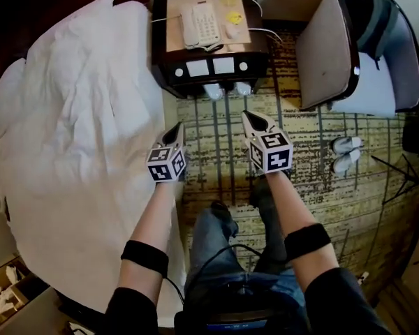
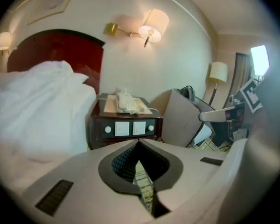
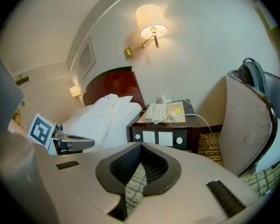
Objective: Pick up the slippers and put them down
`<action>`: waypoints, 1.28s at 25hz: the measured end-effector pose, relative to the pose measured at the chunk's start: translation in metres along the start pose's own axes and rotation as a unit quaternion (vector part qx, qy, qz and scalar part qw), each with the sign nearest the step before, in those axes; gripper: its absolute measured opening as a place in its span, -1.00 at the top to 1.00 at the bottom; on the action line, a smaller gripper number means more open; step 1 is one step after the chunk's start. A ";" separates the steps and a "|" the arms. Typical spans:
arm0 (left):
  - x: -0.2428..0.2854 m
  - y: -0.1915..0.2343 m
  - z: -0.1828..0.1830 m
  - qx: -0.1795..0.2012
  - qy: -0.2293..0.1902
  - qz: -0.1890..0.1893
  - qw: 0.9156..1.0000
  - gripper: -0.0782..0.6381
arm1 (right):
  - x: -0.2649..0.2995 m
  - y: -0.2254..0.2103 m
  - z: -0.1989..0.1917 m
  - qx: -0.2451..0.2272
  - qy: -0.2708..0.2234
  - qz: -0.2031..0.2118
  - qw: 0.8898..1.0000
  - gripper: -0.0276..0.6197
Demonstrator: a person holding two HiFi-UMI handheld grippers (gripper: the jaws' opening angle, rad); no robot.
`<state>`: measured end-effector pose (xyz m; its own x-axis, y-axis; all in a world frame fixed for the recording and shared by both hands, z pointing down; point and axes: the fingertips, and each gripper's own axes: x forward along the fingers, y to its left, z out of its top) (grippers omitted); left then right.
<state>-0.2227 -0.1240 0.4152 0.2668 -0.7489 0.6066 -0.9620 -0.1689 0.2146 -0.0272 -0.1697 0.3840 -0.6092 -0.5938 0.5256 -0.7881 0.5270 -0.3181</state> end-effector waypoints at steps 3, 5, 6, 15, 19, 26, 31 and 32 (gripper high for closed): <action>-0.082 -0.020 0.041 -0.006 -0.019 0.003 1.000 0.77 | -0.055 0.036 0.042 -0.026 0.000 0.009 1.000 0.91; -0.132 -0.032 0.065 0.000 -0.031 0.002 1.000 0.77 | -0.093 0.054 0.066 -0.047 -0.003 0.015 0.999 0.91; -0.154 -0.037 0.078 0.007 -0.038 0.002 0.999 0.77 | -0.111 0.060 0.079 -0.056 -0.007 0.015 0.998 0.91; -0.306 -0.052 0.119 0.027 -0.105 0.005 0.994 0.77 | -0.242 0.095 0.096 -0.078 -0.019 -0.020 0.997 0.91; -0.342 -0.064 0.113 0.032 -0.113 -0.005 0.993 0.77 | -0.280 0.111 0.080 -0.074 -0.014 -0.030 0.997 0.91; -0.371 -0.096 0.094 0.067 -0.112 -0.011 0.991 0.77 | -0.318 0.120 0.063 -0.055 -0.028 -0.042 0.997 0.91; -0.385 -0.124 0.086 0.076 -0.109 0.005 0.991 0.77 | -0.337 0.116 0.047 -0.055 -0.018 -0.028 0.998 0.91; -0.385 -0.129 0.083 0.074 -0.106 0.009 0.992 0.77 | -0.340 0.114 0.043 -0.055 -0.015 -0.023 0.998 0.91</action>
<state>-0.2063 0.1329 0.0909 0.2470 -0.8679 0.4309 -0.9685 -0.2352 0.0815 0.0859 0.0661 0.1351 -0.5755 -0.6363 0.5137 -0.8023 0.5609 -0.2041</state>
